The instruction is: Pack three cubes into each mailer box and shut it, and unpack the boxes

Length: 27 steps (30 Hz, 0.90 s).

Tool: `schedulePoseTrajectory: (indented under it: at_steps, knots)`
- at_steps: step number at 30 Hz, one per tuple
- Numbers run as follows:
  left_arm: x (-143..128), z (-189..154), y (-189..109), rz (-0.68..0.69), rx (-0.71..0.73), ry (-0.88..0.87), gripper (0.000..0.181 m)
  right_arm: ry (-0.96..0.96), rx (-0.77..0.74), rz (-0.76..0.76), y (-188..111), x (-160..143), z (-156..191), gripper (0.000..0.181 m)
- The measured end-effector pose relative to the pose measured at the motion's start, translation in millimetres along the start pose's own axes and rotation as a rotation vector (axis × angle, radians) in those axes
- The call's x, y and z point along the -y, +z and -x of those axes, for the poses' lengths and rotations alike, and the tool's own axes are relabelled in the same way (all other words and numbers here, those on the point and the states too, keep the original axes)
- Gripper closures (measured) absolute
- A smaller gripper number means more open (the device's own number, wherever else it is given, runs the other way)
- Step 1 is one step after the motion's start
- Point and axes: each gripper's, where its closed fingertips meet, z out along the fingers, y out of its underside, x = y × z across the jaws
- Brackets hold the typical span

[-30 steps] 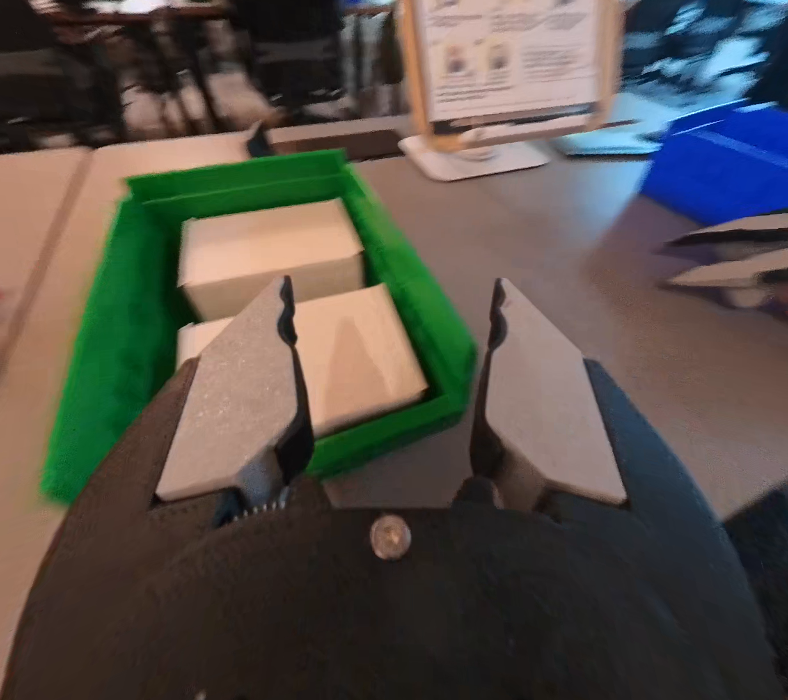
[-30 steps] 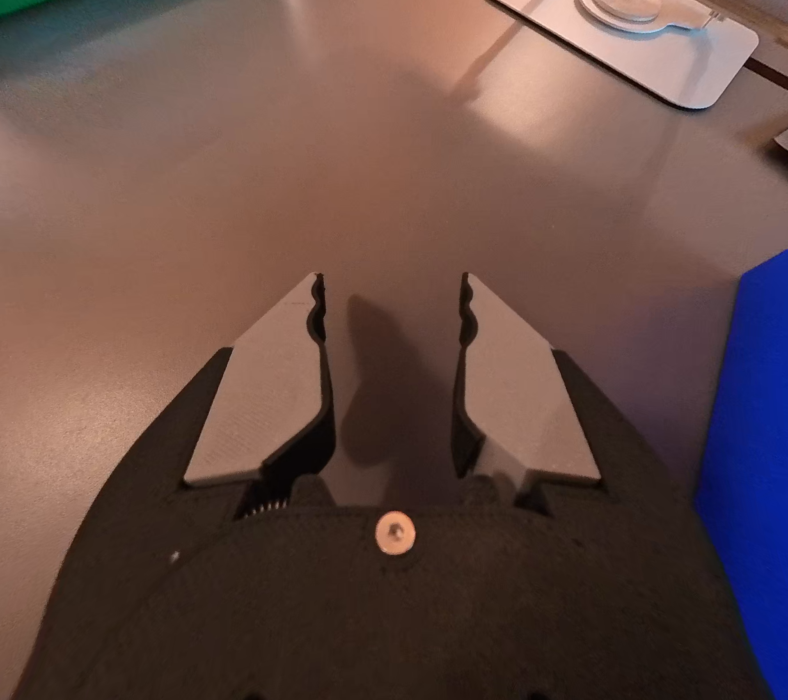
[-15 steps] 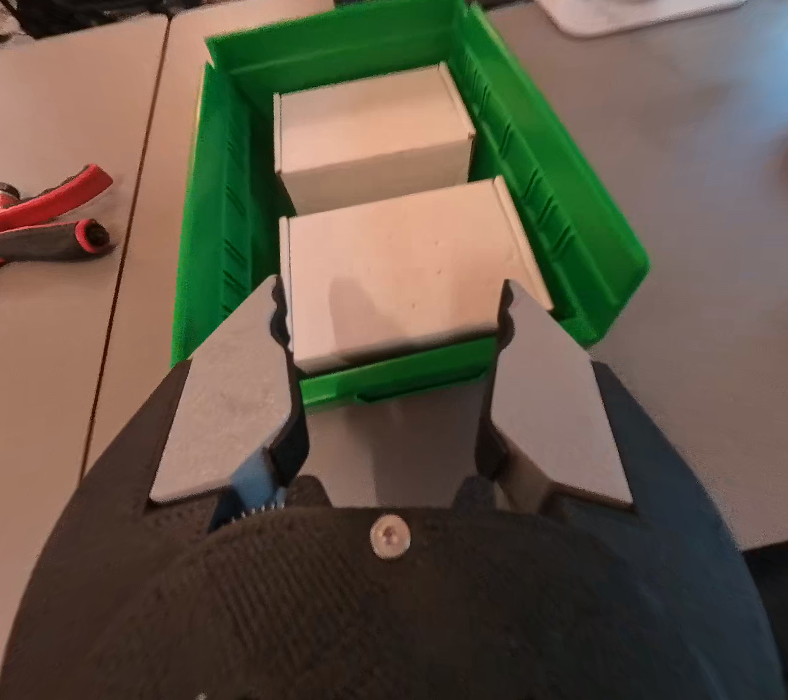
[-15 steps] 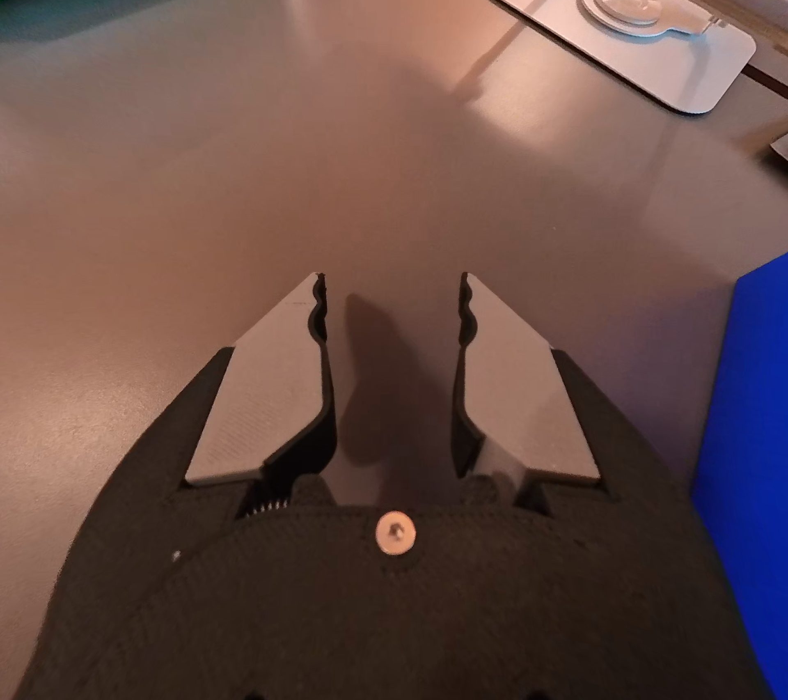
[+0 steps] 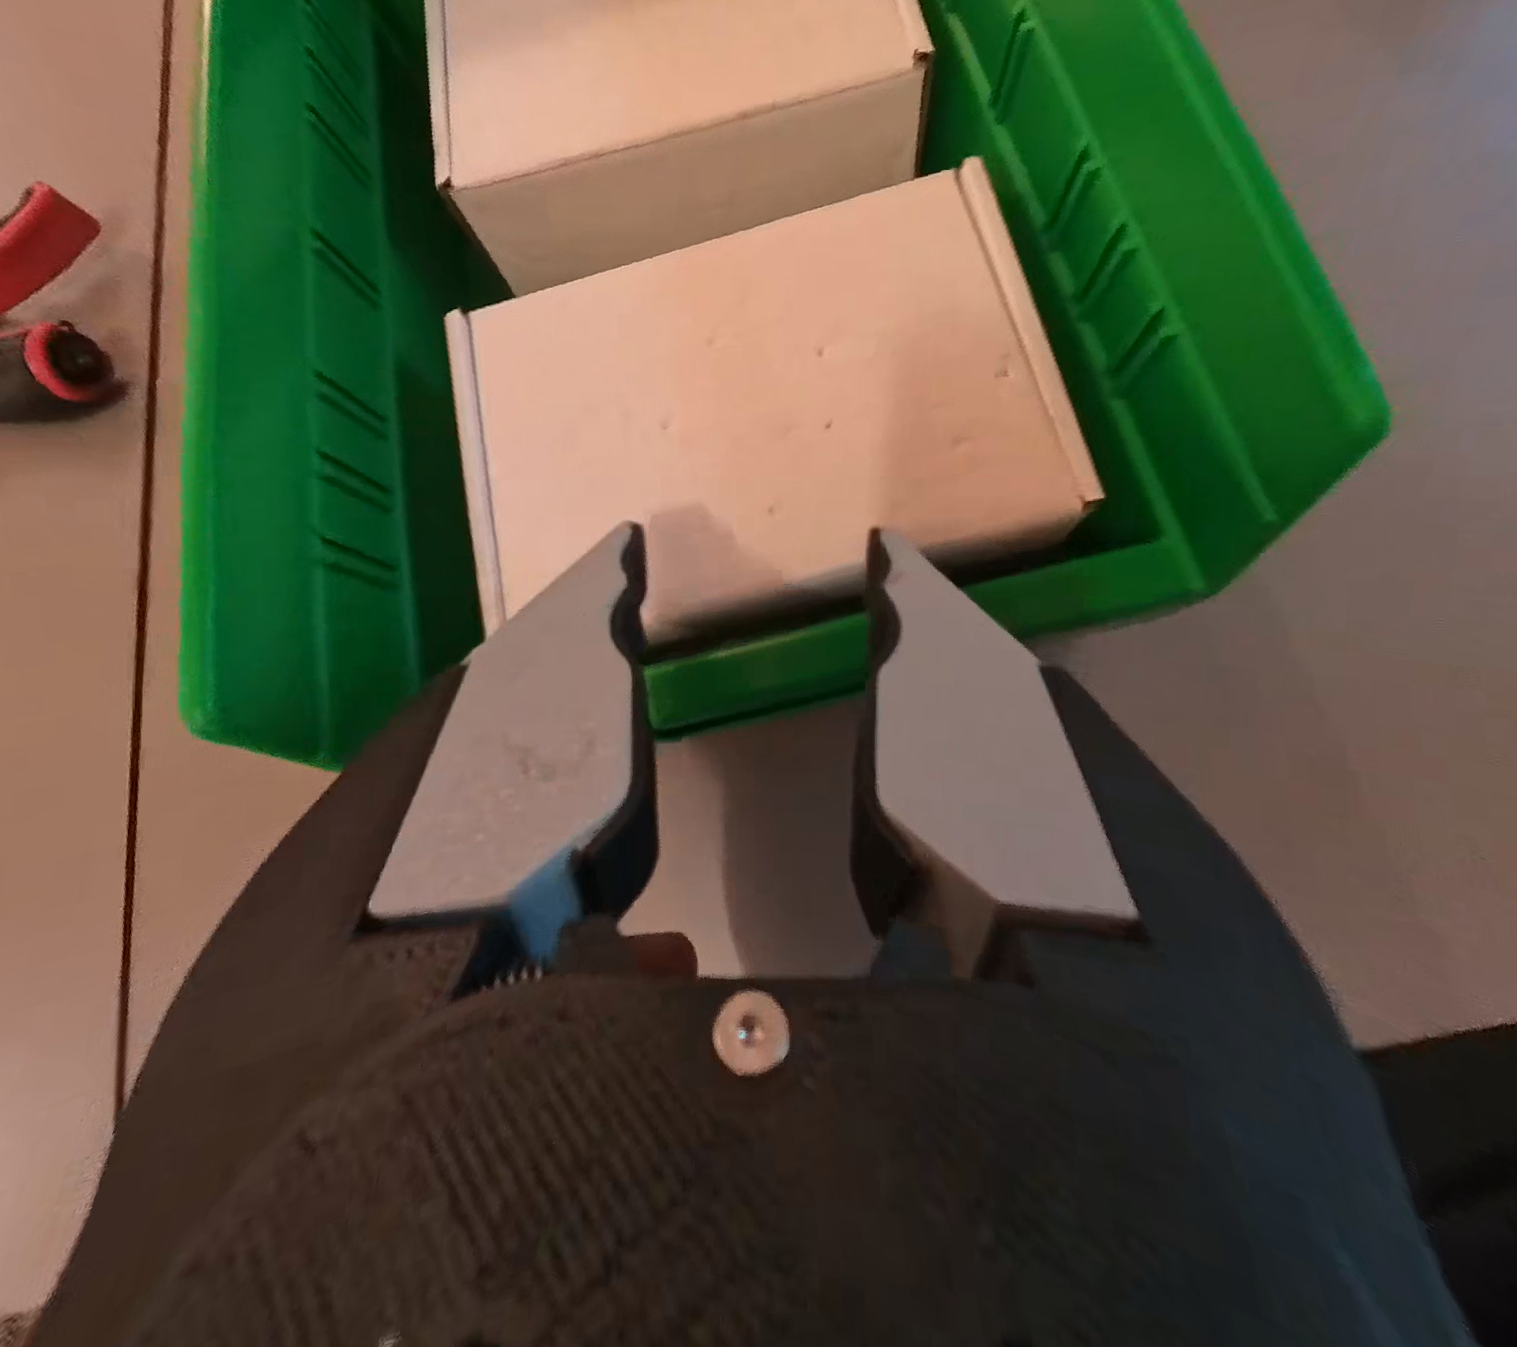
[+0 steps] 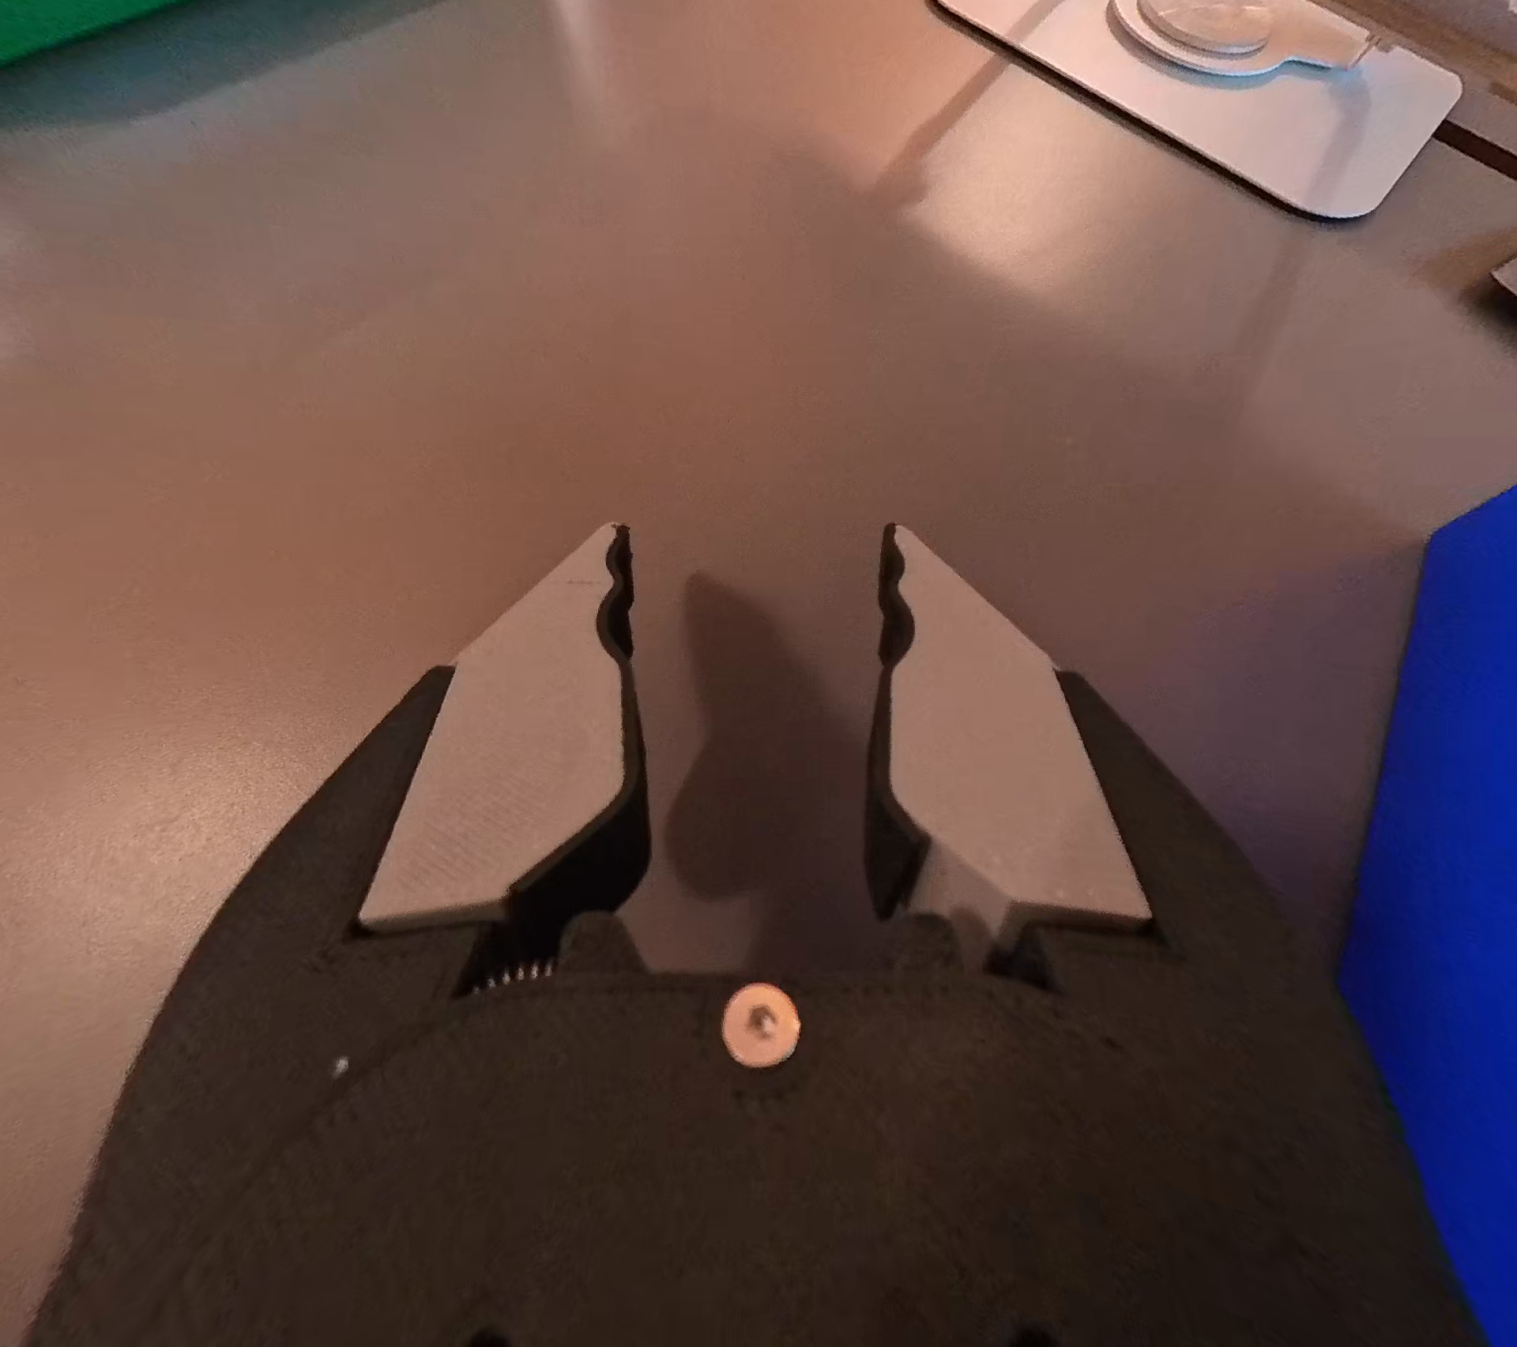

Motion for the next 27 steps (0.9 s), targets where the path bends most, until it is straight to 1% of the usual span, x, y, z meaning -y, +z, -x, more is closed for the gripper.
schedulePoseTrajectory:
  at_steps: [1,3,5,8,10,11,17,19,22,24,26,27]
  knots:
    - [2,-1,1,-0.007,0.009,0.013,0.133,-0.002,-0.001,0.001,0,0,0,0.123]
    - [3,-4,2,-0.007,0.006,0.024,0.136,-0.002,-0.001,0.001,0,0,0,0.123]
    - [1,-7,-1,0.009,-0.011,0.024,0.129,0.000,0.001,-0.003,0,0,0,0.123]
    - [-5,-3,-8,0.036,-0.011,0.035,0.129,0.003,0.004,-0.002,0,0,0,0.123]
    - [-13,-1,-6,0.076,-0.014,0.033,0.129,0.000,0.003,0.003,0,0,0,0.124]
    - [-14,-2,-3,0.074,-0.019,0.030,0.132,-0.002,0.002,0.005,0,-1,1,0.124]
    - [-5,-1,11,0.024,0.036,0.053,0.129,-0.004,0.001,0.003,0,0,0,0.124]
    - [2,-3,19,-0.021,0.053,0.060,0.125,-0.003,0.002,0.006,0,-1,1,0.124]
    - [5,-4,23,-0.024,0.080,0.084,0.122,-0.009,-0.002,0.005,0,0,1,0.124]
    - [5,-10,22,-0.017,0.048,0.095,0.122,-0.009,-0.001,0.002,0,0,1,0.124]
    - [6,-16,18,-0.021,0.001,0.097,0.129,-0.005,0.003,0.002,0,0,1,0.124]
    - [8,-16,14,-0.031,-0.006,0.093,0.130,-0.003,0.005,0.003,0,0,1,0.124]
